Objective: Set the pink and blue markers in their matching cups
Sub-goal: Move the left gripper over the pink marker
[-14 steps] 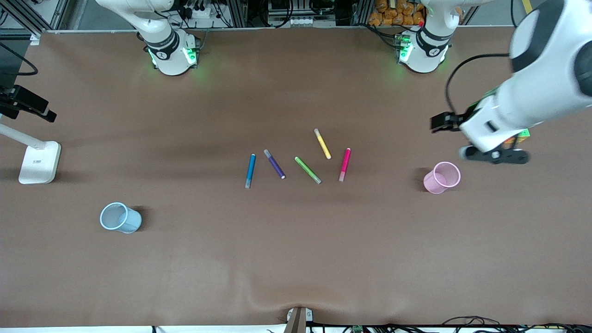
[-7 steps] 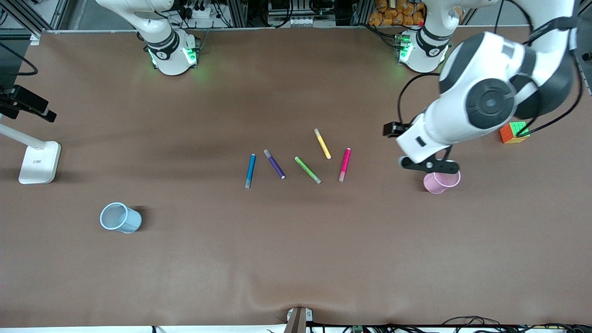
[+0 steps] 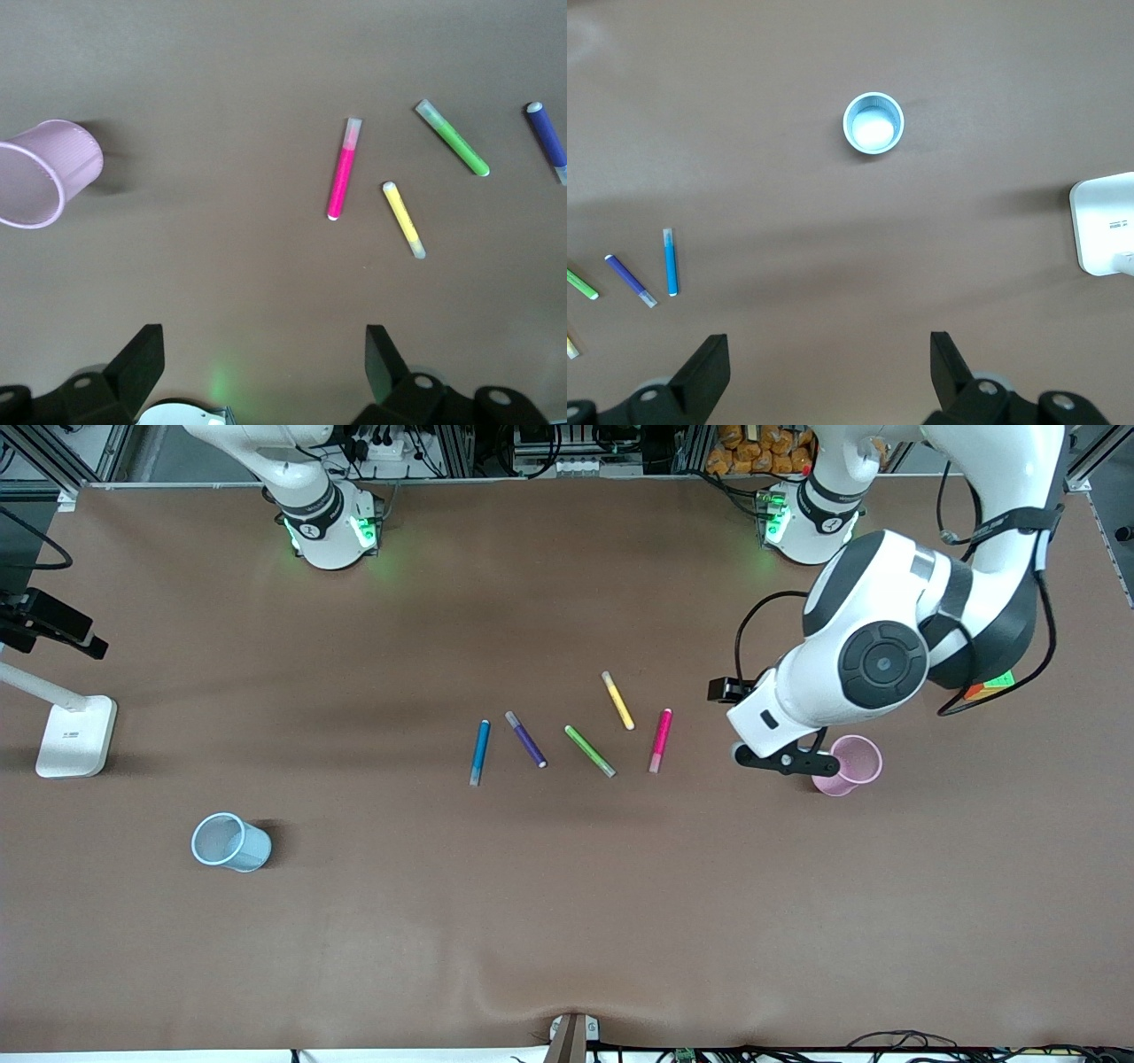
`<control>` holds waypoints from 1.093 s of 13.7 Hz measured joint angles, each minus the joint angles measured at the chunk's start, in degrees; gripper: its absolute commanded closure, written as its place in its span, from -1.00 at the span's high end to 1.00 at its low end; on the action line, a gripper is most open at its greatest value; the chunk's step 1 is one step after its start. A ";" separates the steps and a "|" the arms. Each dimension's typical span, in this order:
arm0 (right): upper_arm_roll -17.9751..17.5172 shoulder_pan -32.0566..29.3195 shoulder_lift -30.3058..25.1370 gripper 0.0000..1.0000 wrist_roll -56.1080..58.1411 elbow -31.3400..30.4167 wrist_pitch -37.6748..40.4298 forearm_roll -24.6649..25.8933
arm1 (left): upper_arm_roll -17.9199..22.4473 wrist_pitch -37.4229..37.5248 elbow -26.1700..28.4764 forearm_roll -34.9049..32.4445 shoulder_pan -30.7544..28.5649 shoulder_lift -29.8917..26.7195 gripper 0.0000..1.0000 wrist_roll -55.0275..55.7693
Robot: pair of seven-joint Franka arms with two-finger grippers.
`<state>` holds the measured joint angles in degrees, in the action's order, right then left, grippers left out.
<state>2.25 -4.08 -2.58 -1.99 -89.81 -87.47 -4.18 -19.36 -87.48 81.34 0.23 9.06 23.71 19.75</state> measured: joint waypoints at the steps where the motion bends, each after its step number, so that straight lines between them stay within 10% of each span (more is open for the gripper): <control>1: 0.00 0.00 0.00 1.00 0.00 0.00 0.00 0.00 | -0.02 -0.63 0.00 0.00 0.51 0.62 1.00 1.09; 15: 0.04 0.00 0.00 1.00 0.00 0.00 0.06 0.03 | 0.18 -18.54 12.37 -8.08 8.67 8.86 1.00 8.41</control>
<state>2.29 -4.09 -2.58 -1.98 -89.82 -87.41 -4.15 -19.19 -106.03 93.70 -7.85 17.73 32.56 28.15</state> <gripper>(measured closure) 0.000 0.000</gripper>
